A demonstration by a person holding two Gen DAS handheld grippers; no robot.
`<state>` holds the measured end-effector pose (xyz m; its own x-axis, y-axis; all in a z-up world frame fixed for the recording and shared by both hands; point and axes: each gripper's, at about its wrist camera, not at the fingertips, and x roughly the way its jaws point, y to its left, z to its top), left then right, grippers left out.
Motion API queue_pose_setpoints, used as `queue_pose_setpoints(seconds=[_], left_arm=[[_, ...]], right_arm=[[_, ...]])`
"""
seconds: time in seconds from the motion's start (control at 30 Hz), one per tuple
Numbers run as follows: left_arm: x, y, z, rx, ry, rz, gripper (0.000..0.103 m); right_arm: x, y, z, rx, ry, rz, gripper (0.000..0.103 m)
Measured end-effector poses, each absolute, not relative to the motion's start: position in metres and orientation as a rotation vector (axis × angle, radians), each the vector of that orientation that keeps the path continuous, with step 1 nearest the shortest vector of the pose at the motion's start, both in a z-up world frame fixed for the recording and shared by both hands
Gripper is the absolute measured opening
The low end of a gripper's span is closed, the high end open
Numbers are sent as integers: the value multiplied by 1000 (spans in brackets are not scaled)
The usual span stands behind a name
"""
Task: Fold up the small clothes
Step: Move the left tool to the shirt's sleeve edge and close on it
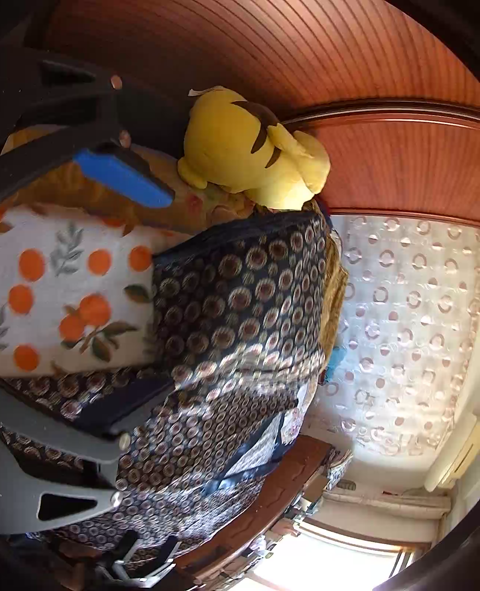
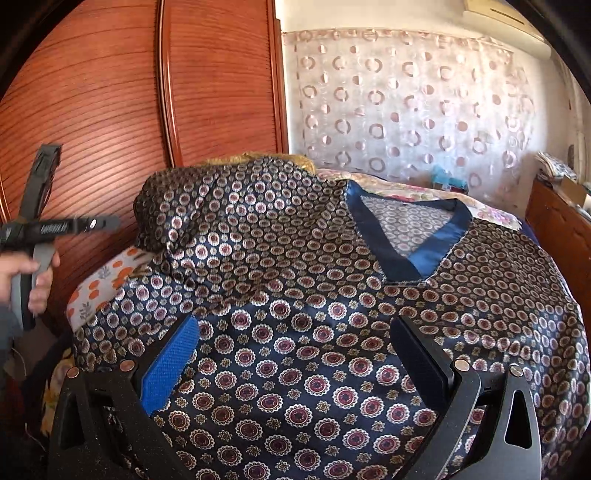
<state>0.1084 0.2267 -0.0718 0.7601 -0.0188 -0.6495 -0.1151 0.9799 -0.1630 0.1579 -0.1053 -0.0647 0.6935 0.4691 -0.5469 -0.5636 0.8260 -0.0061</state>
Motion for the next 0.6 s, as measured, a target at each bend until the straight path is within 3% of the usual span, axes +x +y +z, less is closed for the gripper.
queue_pose_setpoints(seconds=[0.37, 0.6], left_arm=[[162, 246, -107, -281, 861, -3, 87], [160, 241, -114, -249, 875, 6, 61]], right_arm=[[155, -91, -71, -253, 573, 554, 103], [160, -95, -72, -223, 596, 563, 103]])
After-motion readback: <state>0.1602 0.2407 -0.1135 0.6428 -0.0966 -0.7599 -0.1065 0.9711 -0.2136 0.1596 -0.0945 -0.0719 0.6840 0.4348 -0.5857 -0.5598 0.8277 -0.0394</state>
